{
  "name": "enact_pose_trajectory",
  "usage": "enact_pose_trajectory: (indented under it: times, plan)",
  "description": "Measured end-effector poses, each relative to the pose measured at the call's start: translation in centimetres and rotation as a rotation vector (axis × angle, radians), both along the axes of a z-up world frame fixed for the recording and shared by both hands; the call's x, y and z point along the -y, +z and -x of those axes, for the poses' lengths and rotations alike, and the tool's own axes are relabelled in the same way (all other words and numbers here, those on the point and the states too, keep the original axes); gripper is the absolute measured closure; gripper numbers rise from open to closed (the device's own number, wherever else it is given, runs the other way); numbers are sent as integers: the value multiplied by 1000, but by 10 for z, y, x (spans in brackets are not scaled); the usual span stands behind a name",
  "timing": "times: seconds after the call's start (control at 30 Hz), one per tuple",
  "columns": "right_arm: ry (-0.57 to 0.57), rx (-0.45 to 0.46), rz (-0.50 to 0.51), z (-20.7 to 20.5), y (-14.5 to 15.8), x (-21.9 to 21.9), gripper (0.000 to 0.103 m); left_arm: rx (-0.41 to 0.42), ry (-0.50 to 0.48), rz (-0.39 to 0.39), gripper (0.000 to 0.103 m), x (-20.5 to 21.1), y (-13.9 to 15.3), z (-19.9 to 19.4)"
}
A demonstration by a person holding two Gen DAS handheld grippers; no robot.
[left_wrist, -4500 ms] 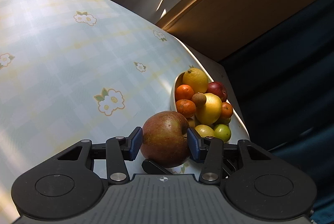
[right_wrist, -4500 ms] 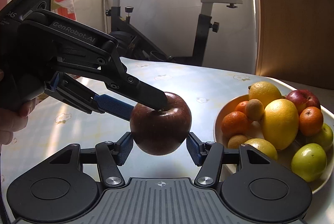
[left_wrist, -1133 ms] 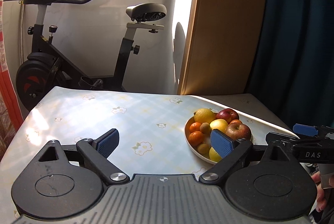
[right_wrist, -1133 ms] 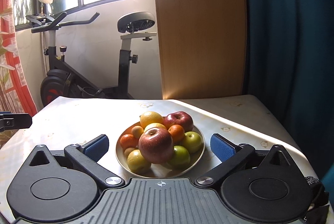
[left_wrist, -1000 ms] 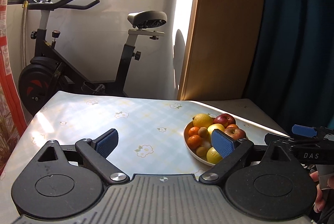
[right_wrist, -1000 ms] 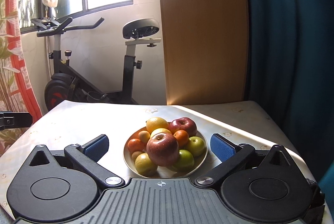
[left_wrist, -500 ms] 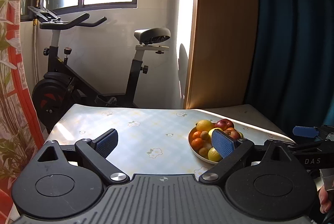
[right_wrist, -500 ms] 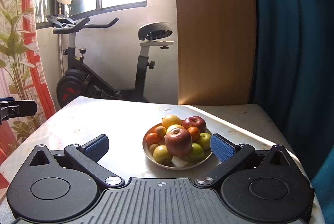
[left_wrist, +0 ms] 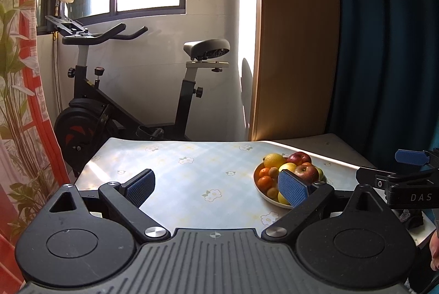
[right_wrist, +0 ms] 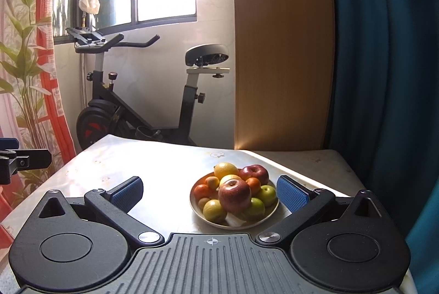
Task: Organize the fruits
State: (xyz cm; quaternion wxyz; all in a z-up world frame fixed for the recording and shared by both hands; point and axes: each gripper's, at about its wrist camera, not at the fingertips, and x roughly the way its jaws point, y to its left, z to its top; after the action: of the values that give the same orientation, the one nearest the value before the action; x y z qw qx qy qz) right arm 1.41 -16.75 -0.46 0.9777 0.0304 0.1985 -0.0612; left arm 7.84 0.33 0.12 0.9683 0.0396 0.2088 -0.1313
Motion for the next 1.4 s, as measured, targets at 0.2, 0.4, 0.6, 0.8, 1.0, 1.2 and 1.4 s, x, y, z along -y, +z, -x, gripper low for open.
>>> enact_pose_trajectory:
  times: [0.2, 0.4, 0.6, 0.8, 1.0, 1.2, 1.4]
  plan:
    - [1, 1, 0, 1, 0, 0, 0, -5, 8, 3, 5, 0, 2, 3]
    - [1, 2, 0, 1, 0, 0, 0, -16, 11, 27, 5, -1, 2, 4]
    - [0, 2, 0, 1, 0, 0, 0, -17, 6, 42, 5, -2, 2, 4]
    - [0, 2, 0, 2, 0, 0, 0, -16, 4, 30, 5, 0, 1, 5]
    - [0, 2, -1, 2, 0, 0, 0, -18, 8, 17, 5, 3, 2, 5]
    - [-4, 3, -1, 2, 2, 0, 0, -21, 8, 16, 5, 4, 2, 7]
    - [-9, 2, -2, 2, 3, 0, 0, -22, 6, 13, 5, 4, 2, 6]
